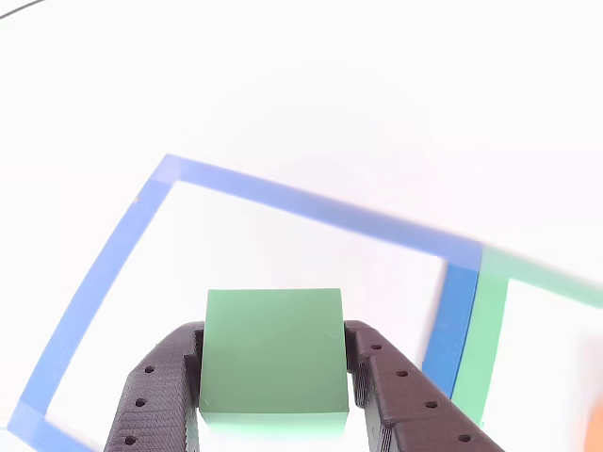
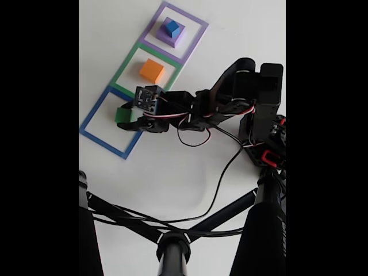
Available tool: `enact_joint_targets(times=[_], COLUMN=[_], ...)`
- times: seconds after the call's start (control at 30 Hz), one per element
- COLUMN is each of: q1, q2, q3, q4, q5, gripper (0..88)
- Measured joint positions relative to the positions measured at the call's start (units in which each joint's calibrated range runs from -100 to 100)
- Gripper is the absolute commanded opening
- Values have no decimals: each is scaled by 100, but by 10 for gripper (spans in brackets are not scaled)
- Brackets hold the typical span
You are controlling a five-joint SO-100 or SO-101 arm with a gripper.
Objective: Tower of hanoi
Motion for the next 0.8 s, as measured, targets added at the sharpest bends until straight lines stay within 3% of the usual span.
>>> enact_joint_targets(times=[0.2, 0.37, 0.6, 0.8], q1=[82, 409, 909, 1228], q2=[-1815, -3048, -3436, -3444], q3=[-313, -1584, -4125, -6327], q4=[2440, 5385, 9342, 11910], q5=[0, 0, 0, 0], gripper=[56, 50, 51, 52])
